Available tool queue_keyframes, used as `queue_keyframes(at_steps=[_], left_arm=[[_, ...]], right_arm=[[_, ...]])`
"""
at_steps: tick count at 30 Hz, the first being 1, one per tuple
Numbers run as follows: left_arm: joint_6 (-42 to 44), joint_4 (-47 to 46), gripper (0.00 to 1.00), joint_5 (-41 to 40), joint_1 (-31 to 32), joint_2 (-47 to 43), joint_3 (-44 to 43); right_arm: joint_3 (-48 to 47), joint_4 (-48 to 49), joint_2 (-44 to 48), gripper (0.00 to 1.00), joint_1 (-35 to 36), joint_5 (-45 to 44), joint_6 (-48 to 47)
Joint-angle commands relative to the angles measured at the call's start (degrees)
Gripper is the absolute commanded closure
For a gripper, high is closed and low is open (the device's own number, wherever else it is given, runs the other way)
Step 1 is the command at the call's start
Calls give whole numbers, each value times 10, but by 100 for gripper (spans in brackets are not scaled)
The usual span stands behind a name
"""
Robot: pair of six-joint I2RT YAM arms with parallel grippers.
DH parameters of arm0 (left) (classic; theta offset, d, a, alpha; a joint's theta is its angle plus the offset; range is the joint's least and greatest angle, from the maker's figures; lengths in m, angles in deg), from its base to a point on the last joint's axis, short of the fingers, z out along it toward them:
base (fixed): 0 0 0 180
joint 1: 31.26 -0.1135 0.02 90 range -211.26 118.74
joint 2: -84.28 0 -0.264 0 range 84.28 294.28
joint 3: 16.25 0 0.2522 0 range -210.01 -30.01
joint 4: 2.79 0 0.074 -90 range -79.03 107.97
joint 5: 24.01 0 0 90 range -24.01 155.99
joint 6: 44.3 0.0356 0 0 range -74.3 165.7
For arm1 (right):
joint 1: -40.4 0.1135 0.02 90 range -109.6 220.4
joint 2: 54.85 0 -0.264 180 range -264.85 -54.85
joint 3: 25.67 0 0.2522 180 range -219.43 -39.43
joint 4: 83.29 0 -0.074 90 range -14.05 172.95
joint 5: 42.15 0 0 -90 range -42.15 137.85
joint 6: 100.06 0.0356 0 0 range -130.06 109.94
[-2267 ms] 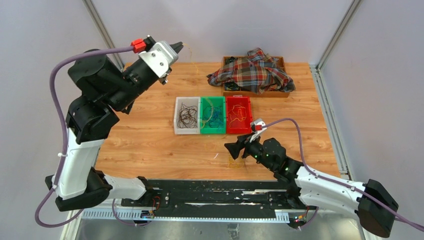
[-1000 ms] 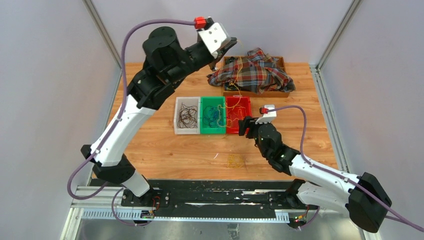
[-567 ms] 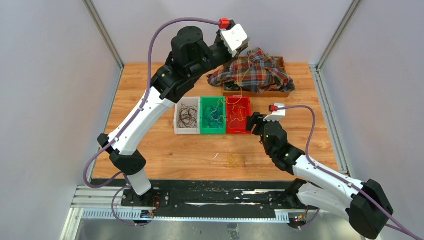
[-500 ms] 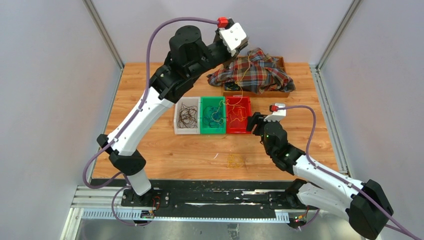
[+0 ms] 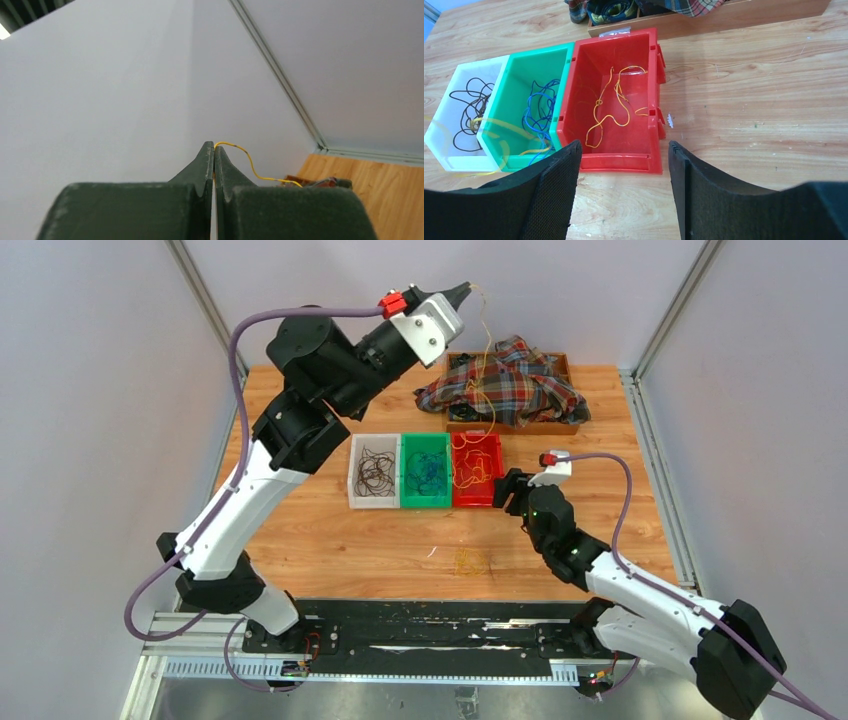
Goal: Untangle the cables
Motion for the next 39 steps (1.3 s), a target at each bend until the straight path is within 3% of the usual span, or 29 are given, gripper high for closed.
queue_keyframes(at_steps=[1, 19, 30, 39], left_arm=[[20, -10, 100, -18, 5, 4, -22], [-30, -6, 100, -11, 5, 67, -41], [53, -30, 100, -41, 6, 88, 37], [80, -46, 100, -68, 6, 144, 37]], right_arm=[[10, 0, 5, 36, -9, 1, 23], [3, -14, 6, 37, -18, 7, 38], [28, -46, 61, 37, -38, -2, 43], [50, -89, 127, 37, -48, -15, 44]])
